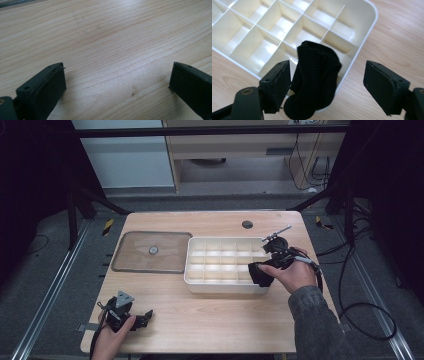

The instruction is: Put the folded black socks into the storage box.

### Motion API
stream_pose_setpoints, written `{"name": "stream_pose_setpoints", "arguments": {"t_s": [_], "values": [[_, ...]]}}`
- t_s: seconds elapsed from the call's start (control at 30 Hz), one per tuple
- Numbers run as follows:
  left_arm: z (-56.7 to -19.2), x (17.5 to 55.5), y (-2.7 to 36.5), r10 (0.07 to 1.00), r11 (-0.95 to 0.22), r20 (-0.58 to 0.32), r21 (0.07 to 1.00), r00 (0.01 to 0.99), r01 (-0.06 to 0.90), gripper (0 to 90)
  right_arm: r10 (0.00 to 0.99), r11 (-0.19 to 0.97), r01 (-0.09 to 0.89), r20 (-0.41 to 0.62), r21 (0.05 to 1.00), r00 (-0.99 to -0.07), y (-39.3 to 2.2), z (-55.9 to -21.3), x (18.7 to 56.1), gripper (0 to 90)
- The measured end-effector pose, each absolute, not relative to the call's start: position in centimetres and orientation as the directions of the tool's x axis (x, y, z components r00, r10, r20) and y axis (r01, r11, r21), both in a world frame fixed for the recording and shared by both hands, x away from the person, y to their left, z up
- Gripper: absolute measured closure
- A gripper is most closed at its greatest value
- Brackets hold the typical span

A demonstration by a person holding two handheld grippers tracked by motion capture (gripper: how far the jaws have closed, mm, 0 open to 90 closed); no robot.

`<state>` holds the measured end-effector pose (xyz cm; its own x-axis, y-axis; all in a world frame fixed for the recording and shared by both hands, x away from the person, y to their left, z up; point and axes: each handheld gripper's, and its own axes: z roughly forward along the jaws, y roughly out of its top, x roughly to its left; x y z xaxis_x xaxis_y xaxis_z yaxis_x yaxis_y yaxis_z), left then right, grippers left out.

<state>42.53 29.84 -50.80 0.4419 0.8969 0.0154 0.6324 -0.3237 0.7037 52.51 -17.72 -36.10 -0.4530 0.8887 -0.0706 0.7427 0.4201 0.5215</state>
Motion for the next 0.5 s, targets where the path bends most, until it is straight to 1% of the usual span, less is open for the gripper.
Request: {"name": "stream_pose_setpoints", "arguments": {"t_s": [0.03,0.17,0.27,0.3,0.33,0.37,0.4,0.47,0.5], "values": [[-50.8,42.6,29.9,0.898,-0.321,0.015,0.705,0.439,0.632,0.0,0.890,0.418,0.743,-0.070,0.523,-0.451,-17.8,-36.0,52.5,18.6],[-50.9,42.7,29.9,0.897,-0.320,0.016,0.711,0.441,0.626,0.0,0.887,0.423,0.739,-0.071,0.525,-0.457,-18.2,-35.2,52.4,16.1],[-50.9,42.8,30.0,0.897,-0.321,0.017,0.711,0.441,0.626,0.0,0.889,0.424,0.741,-0.084,0.520,-0.450,-18.4,-34.4,52.5,18.2],[-50.9,43.0,30.0,0.898,-0.319,0.017,0.714,0.440,0.624,0.0,0.896,0.410,0.741,-0.085,0.533,-0.435,-18.6,-33.5,52.7,21.2],[-50.9,43.2,30.0,0.903,-0.312,0.017,0.713,0.429,0.628,0.0,0.896,0.410,0.741,-0.085,0.533,-0.435,-18.6,-33.5,52.7,21.2],[-50.9,43.7,30.2,0.918,-0.289,0.017,0.713,0.397,0.638,0.0,0.900,0.406,0.741,-0.092,0.535,-0.426,-18.8,-32.9,53.1,23.1],[-50.9,43.7,30.2,0.918,-0.289,0.017,0.713,0.397,0.638,0.0,0.900,0.406,0.741,-0.092,0.535,-0.426,-18.8,-32.9,53.1,23.1],[-50.9,44.1,30.4,0.918,-0.289,0.017,0.713,0.397,0.638,0.0,0.904,0.398,0.743,-0.094,0.538,-0.416,-18.6,-32.5,53.8,28.4],[-50.9,44.1,30.4,0.918,-0.289,0.016,0.713,0.397,0.638,0.0,0.904,0.399,0.744,-0.094,0.537,-0.417,-18.6,-32.5,54.0,28.8]]}}
